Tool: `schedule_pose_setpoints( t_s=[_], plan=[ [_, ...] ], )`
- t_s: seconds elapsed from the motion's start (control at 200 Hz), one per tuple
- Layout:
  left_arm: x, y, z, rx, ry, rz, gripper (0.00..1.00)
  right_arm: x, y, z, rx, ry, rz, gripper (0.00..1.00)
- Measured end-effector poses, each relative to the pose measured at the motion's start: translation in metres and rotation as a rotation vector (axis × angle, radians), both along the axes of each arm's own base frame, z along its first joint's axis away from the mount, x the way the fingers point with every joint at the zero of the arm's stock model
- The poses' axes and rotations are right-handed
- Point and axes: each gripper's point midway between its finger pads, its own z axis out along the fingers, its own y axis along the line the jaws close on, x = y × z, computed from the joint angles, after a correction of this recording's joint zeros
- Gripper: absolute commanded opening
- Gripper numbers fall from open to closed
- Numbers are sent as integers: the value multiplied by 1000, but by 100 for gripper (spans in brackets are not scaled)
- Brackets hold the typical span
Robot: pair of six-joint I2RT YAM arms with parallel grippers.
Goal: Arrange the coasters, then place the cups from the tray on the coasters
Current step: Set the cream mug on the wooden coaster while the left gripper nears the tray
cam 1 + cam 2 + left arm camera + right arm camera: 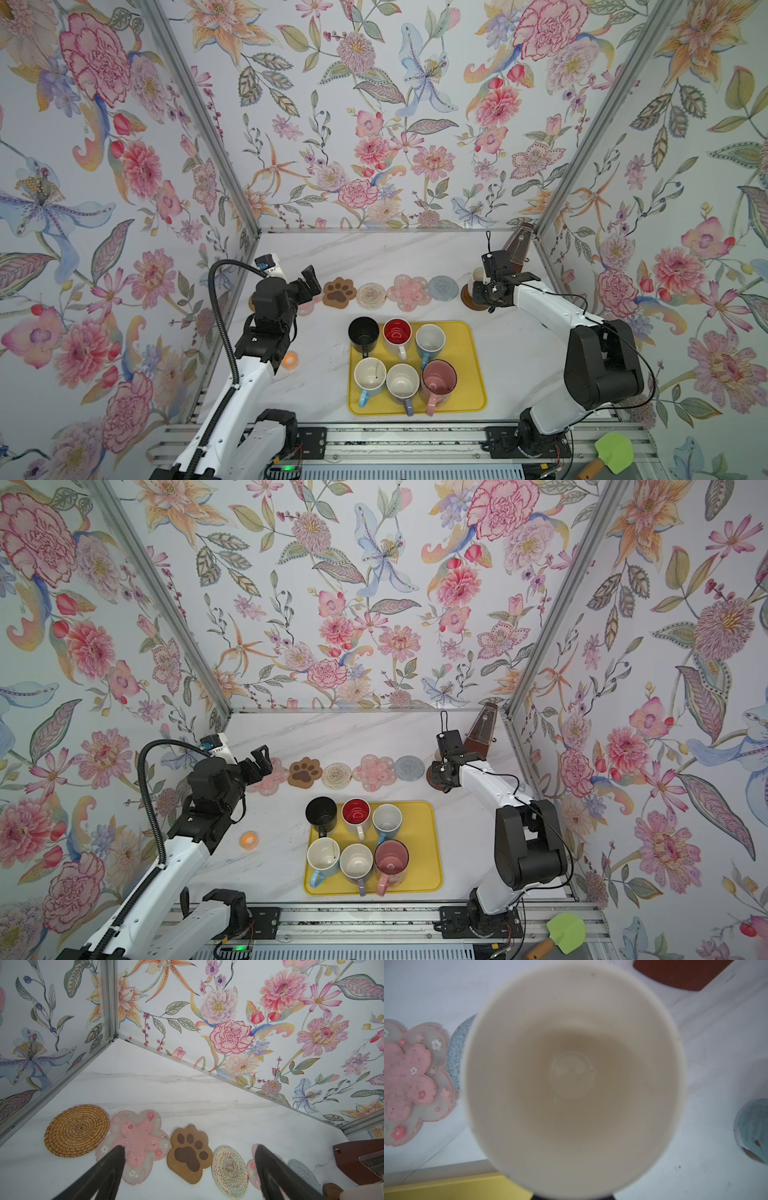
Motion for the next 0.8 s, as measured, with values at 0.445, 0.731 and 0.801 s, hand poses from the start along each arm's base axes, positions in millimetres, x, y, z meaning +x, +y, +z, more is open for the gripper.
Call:
schedule_pose_setpoints(
  t_s=[0.445,0.731,0.801],
  plan=[
    [0,0,-1,0,3,0,99,0,-2,-9,-11,23,2,2],
    [1,0,-2,1,5,0,99,1,-3,-10,-12,21,-1,6],
    [1,0,-2,1,5,0,99,1,-3,-10,-12,20,-2,9]
  ],
)
